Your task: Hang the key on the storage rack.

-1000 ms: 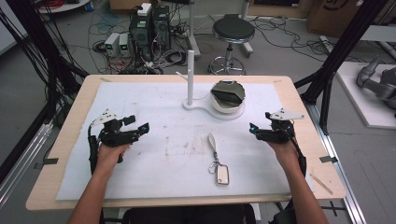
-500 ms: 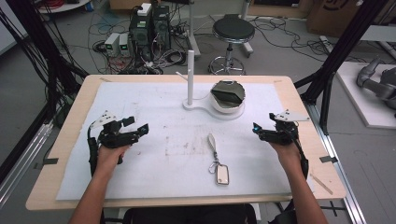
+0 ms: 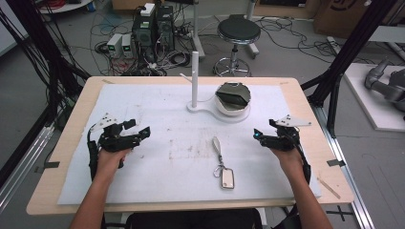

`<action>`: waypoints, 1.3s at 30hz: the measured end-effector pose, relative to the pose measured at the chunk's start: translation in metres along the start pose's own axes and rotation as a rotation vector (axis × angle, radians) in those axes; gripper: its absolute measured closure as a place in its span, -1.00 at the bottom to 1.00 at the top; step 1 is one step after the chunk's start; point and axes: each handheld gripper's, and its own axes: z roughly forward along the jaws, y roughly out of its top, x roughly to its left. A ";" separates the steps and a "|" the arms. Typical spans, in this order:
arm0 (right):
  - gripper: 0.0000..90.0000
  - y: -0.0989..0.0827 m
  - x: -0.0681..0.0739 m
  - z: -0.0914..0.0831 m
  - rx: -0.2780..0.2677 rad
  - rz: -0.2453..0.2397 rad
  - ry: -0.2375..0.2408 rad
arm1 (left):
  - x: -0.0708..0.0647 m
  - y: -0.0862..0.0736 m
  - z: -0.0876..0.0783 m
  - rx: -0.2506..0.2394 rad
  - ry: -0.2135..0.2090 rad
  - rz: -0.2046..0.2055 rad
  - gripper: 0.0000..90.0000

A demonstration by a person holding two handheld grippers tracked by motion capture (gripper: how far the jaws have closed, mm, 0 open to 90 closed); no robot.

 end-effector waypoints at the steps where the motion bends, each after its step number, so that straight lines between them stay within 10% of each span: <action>1: -0.44 0.000 0.002 0.000 -0.001 0.001 0.007 | 0.000 0.000 0.000 -0.002 0.001 -0.002 -0.59; 18: 0.02 0.002 0.039 0.023 0.050 -0.048 0.231 | 0.002 -0.002 0.003 0.012 0.002 -0.008 -0.54; 31: 0.19 0.000 0.085 0.055 0.214 -0.114 0.428 | 0.005 -0.003 0.000 0.012 0.011 -0.012 -0.52; 39: 0.45 0.002 0.100 0.062 0.257 -0.137 0.438 | 0.004 -0.004 0.001 0.016 0.010 -0.013 -0.50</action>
